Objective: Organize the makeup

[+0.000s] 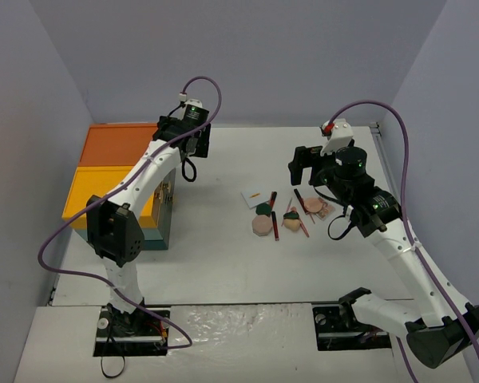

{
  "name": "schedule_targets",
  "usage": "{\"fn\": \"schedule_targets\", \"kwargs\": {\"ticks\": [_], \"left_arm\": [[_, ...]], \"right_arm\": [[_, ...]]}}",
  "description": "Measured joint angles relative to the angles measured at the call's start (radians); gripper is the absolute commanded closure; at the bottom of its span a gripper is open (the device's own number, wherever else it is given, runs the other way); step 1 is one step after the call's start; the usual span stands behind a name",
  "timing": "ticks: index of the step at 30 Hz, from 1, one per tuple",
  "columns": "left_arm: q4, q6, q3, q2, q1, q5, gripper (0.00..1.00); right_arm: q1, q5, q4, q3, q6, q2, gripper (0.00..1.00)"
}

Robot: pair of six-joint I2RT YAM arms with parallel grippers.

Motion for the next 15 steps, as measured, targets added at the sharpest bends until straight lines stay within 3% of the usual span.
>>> {"fn": "schedule_targets", "kwargs": {"ticks": [15], "left_arm": [[-0.025, -0.016, 0.043, 0.022, -0.029, 0.060, 0.03]], "right_arm": [[0.000, 0.000, -0.010, 0.000, -0.001, -0.004, 0.00]]}}
